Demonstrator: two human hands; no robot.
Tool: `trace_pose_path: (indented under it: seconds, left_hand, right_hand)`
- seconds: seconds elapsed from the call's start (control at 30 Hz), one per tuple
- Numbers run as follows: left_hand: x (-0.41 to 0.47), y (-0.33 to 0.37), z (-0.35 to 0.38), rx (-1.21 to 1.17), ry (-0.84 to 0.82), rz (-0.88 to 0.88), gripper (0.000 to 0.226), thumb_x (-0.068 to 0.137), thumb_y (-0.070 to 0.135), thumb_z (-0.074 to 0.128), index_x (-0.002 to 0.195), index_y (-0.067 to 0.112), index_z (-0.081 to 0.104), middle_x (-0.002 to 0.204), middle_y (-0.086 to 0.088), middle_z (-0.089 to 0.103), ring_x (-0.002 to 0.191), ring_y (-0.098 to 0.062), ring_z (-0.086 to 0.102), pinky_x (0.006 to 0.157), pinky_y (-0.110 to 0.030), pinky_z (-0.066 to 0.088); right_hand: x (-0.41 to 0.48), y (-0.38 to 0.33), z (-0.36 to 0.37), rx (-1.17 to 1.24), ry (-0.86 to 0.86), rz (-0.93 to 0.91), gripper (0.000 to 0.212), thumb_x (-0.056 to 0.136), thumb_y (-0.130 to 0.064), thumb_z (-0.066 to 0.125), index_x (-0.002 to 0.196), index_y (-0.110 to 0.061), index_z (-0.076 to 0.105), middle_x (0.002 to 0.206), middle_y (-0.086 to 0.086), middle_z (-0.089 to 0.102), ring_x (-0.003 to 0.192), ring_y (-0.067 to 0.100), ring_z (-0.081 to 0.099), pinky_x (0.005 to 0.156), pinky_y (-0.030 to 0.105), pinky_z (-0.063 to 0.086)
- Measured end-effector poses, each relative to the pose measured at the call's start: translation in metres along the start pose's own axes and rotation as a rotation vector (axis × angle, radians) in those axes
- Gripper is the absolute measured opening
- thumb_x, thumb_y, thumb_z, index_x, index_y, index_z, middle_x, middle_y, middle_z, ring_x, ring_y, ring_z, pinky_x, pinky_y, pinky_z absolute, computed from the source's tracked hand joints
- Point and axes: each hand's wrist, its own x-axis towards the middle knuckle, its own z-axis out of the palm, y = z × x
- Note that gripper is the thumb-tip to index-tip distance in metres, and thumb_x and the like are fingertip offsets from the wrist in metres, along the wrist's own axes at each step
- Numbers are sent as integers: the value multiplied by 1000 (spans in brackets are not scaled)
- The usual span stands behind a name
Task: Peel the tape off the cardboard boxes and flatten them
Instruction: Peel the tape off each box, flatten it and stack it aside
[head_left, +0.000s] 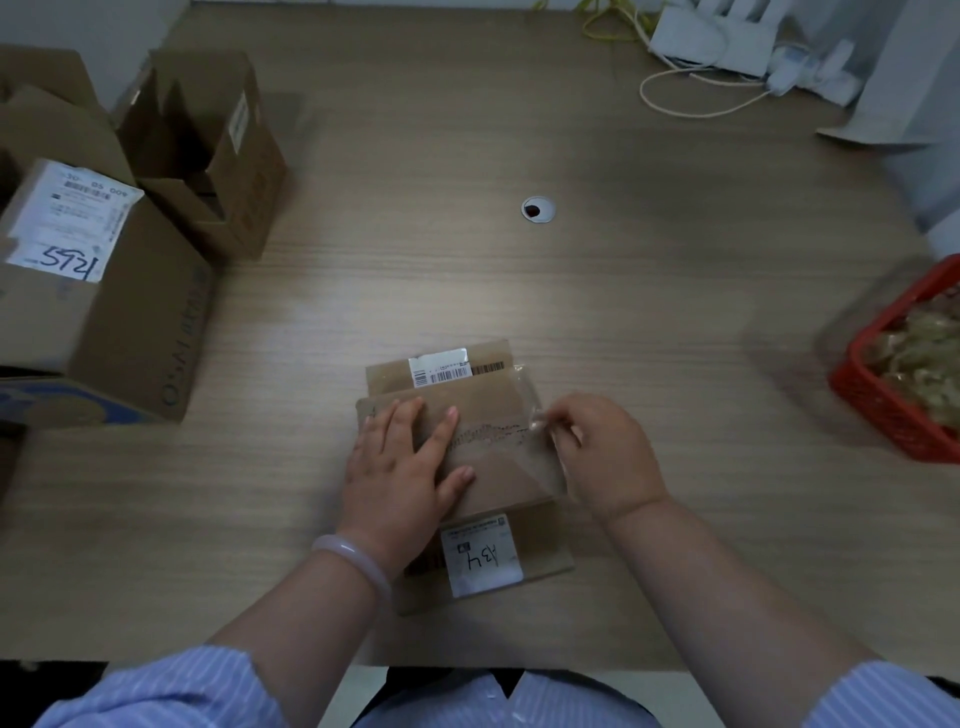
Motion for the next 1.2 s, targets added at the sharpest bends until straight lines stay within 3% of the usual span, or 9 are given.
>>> trace_pose_path:
  seconds: [0.17, 0.23, 0.33, 0.4, 0.5, 0.77, 0.93, 1.1, 1.2]
  left_hand:
    - [0, 0, 2, -19, -4, 6, 64, 82, 62, 36, 131, 28, 55, 134, -15, 48, 124, -33, 36, 103, -52, 40]
    - [0, 0, 2, -20, -11, 5, 64, 82, 63, 36, 132, 28, 55, 135, -15, 48, 125, -33, 36, 103, -52, 39]
    - [1, 0, 1, -14, -8, 3, 65, 81, 63, 35, 132, 28, 55, 134, -14, 48, 124, -32, 34, 102, -51, 40]
    - [1, 0, 1, -14, -15, 3, 65, 82, 64, 34, 133, 28, 54, 135, -14, 47, 124, -32, 34, 102, -52, 40]
    - [0, -1, 1, -29, -26, -3, 66, 83, 64, 33, 135, 28, 52, 136, -14, 45, 124, -34, 35, 103, -52, 39]
    - [1, 0, 1, -35, -15, 4, 65, 82, 63, 35, 133, 26, 54, 134, -15, 46, 124, -33, 32, 103, -52, 38]
    - [-1, 0, 0, -54, -21, 2, 66, 82, 63, 35, 134, 26, 53, 135, -14, 44, 126, -31, 30, 103, -52, 37]
    - [-1, 0, 1, -42, -16, -3, 65, 82, 63, 35, 133, 27, 54, 135, -15, 45, 125, -32, 30, 103, -53, 38]
    - [-1, 1, 0, -18, 0, 3, 65, 82, 62, 35, 131, 26, 56, 133, -16, 48, 122, -31, 31, 101, -53, 39]
  right_hand:
    - [-3, 7, 3, -129, -138, -153, 19, 87, -29, 56, 93, -17, 70, 93, 0, 68, 92, 23, 59, 84, 27, 41]
    - [1, 1, 0, -48, -153, -17, 17, 83, -24, 68, 100, -22, 68, 95, -3, 67, 94, 17, 60, 82, 21, 42]
    - [4, -1, -8, 297, -140, 297, 55, 78, -19, 76, 125, -36, 53, 96, -11, 64, 88, 3, 62, 81, 6, 41]
    - [-3, 7, -9, 551, -134, 480, 53, 81, -18, 73, 129, -23, 52, 101, -5, 64, 95, 10, 65, 92, 25, 51]
    - [-24, 18, -12, 625, -240, 662, 33, 87, -16, 66, 117, -3, 63, 97, 8, 69, 97, 27, 67, 91, 48, 52]
    - [-50, 23, -2, 309, -297, 592, 8, 76, -23, 77, 77, -25, 69, 81, 2, 74, 81, 17, 70, 83, 40, 56]
    - [-53, 18, -4, 258, -228, 559, 20, 79, -21, 74, 64, -24, 62, 70, 0, 72, 70, 14, 69, 75, 34, 56]
    - [-52, 12, -12, 540, -223, 641, 20, 85, -7, 68, 67, -11, 61, 68, 15, 67, 64, 29, 66, 74, 50, 58]
    - [-45, 4, -18, 730, -164, 704, 19, 85, -2, 65, 68, -5, 57, 63, 13, 63, 52, 19, 60, 65, 44, 59]
